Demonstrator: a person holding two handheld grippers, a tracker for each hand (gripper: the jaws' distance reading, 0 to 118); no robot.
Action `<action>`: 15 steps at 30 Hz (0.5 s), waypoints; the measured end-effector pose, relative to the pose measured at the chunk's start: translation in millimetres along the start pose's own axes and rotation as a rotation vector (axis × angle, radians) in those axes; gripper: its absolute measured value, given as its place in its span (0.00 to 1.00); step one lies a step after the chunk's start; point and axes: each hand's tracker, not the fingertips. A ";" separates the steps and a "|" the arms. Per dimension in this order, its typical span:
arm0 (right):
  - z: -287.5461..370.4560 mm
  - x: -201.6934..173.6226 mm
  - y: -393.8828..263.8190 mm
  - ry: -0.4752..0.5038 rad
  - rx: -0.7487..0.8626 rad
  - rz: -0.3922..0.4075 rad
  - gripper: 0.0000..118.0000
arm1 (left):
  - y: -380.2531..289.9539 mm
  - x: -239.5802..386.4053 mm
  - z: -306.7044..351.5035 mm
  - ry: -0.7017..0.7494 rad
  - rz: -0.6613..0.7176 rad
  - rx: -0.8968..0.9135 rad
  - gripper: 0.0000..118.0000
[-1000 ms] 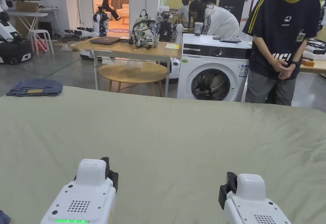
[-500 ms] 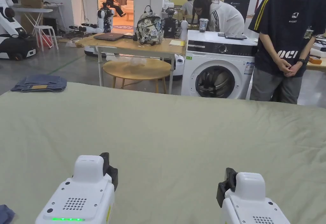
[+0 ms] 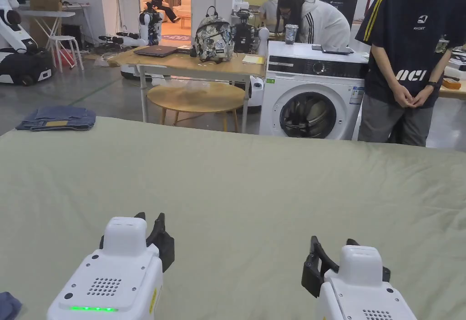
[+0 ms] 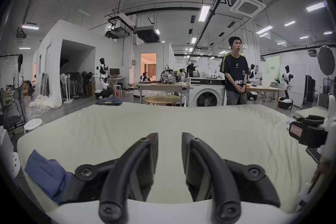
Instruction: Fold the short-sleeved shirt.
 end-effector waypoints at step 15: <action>-5.7 14.2 4.1 -0.010 -0.007 -0.038 0.84 | -1.3 -2.7 5.1 -0.019 0.007 0.157 0.41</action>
